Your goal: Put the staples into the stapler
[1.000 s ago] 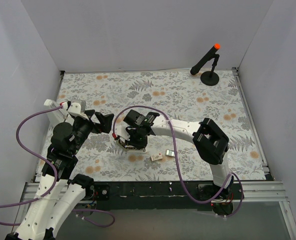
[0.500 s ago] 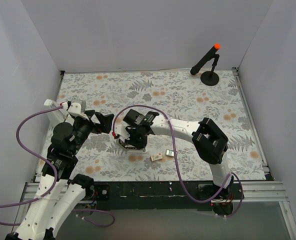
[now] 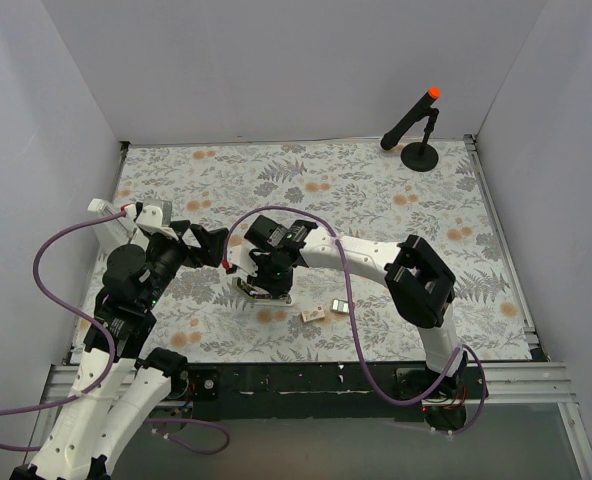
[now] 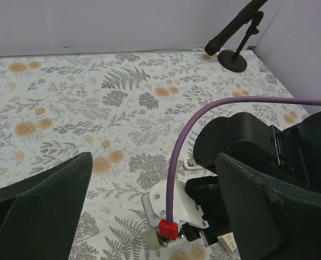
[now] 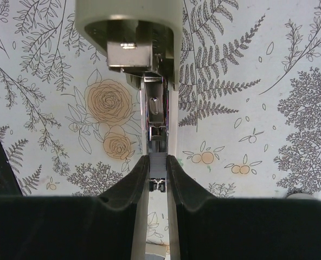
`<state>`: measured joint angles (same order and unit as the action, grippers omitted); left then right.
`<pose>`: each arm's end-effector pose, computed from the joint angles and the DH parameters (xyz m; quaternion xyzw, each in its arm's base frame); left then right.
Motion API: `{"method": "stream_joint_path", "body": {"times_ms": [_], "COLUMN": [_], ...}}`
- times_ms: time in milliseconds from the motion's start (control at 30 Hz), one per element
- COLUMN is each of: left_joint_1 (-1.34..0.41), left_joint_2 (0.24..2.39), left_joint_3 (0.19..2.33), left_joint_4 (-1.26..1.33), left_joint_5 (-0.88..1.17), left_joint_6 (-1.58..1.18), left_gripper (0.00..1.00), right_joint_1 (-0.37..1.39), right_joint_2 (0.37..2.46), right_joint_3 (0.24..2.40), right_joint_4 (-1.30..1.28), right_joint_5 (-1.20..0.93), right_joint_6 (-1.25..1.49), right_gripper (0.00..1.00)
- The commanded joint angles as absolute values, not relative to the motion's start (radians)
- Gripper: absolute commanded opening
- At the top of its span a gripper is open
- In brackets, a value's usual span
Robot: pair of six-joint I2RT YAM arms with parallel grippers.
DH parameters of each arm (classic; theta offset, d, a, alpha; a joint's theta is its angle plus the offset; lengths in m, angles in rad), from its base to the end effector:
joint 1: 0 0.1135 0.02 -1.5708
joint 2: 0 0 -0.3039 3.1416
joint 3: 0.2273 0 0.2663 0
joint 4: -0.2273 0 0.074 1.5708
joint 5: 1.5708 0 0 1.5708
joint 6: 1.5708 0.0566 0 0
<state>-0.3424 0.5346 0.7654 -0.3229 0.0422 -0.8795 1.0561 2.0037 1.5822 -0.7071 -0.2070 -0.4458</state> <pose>0.1191 -0.0450 0.3741 -0.1823 0.7160 -0.3992 0.5429 0.2184 0.4097 0.2210 -0.6787 0.6940 0.1617 0.1778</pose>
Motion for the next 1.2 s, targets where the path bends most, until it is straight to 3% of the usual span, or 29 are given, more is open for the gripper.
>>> {"method": "stream_joint_path", "body": {"times_ms": [0,1167], "left_joint_1": [-0.342,-0.344], "left_joint_2": [0.538,0.532], "left_joint_3": [0.762,0.758], "left_joint_4": [-0.336,-0.341], "left_joint_5": [0.052,0.057], "left_joint_6": [-0.882,-0.885], "left_gripper": [0.98,0.98], "right_joint_1": [1.058,1.057], "right_joint_2": [2.006,2.023], "right_joint_3": [1.625,1.568], "right_joint_4": [-0.721,-0.701], "right_joint_5": [-0.230,-0.218], "right_joint_6": [-0.431,-0.422], "right_gripper": [0.18,0.18]}}
